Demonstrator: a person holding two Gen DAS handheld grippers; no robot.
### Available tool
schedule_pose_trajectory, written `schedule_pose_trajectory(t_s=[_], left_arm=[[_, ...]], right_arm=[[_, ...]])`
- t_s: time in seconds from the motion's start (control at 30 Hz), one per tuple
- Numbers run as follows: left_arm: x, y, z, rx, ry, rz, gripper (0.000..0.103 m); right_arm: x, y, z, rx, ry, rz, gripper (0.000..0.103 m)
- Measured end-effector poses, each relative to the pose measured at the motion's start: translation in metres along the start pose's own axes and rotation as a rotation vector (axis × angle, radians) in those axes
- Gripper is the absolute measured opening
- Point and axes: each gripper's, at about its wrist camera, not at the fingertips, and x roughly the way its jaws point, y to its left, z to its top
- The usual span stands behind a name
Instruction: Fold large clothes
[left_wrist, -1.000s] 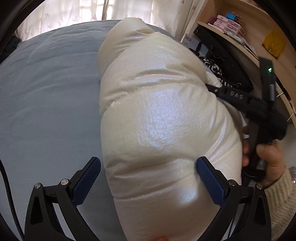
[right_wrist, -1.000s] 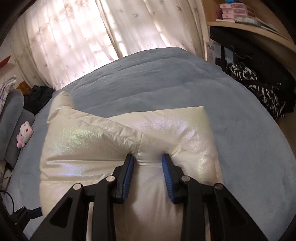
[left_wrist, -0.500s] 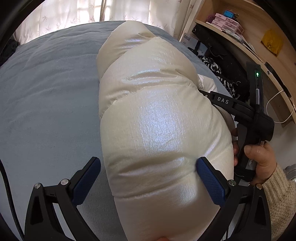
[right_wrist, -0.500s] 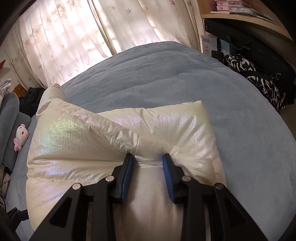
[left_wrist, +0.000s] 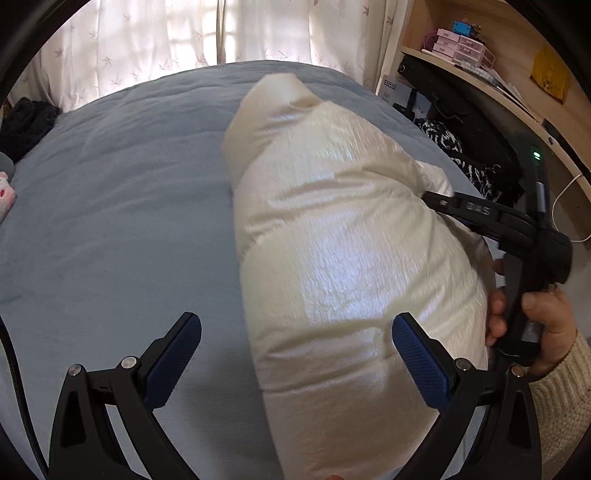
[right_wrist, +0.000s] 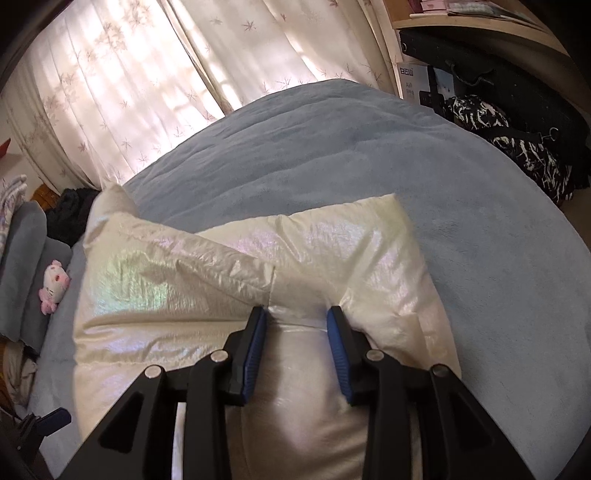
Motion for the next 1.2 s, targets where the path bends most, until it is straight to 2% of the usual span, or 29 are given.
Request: schedule_pose_trajectory(t_s=[0.13, 0.2, 0.3, 0.37, 0.4, 0.43, 0.5, 0.67, 0.9, 1.2], left_arm=[[-0.005, 0.007, 0.004, 0.004, 0.001, 0.021, 0.102], [-0.005, 0.011, 0.005, 0.003, 0.012, 0.020, 0.102], [-0.005, 0.017, 0.008, 0.005, 0.029, 0.004, 0.102], [-0.007, 0.022, 0.010, 0.002, 0.034, -0.005, 0.102], [-0.008, 0.026, 0.012, -0.005, 0.037, -0.014, 0.102], [-0.007, 0.026, 0.013, -0.011, 0.039, -0.018, 0.102], [-0.007, 0.034, 0.017, -0.037, 0.049, -0.040, 0.102], [0.002, 0.056, 0.021, -0.098, 0.092, -0.086, 0.102], [0.028, 0.075, 0.018, -0.180, 0.158, -0.160, 0.102], [0.065, 0.068, 0.009, -0.209, 0.214, -0.253, 0.102]], right_arm=[[-0.014, -0.004, 0.004, 0.006, 0.019, 0.021, 0.035], [-0.021, -0.005, 0.007, 0.006, 0.029, 0.033, 0.038], [-0.040, -0.003, 0.012, -0.008, 0.039, 0.049, 0.052], [-0.051, 0.000, 0.013, -0.036, 0.043, 0.060, 0.075], [-0.056, 0.002, 0.014, -0.052, 0.046, 0.060, 0.082], [-0.063, 0.004, 0.014, -0.080, 0.051, 0.055, 0.094], [-0.071, 0.006, 0.014, -0.116, 0.057, 0.056, 0.099], [-0.085, 0.006, 0.014, -0.179, 0.096, 0.082, 0.103], [-0.075, 0.004, 0.005, -0.252, 0.182, 0.053, 0.103], [-0.039, -0.015, -0.007, -0.183, 0.324, 0.029, 0.103]])
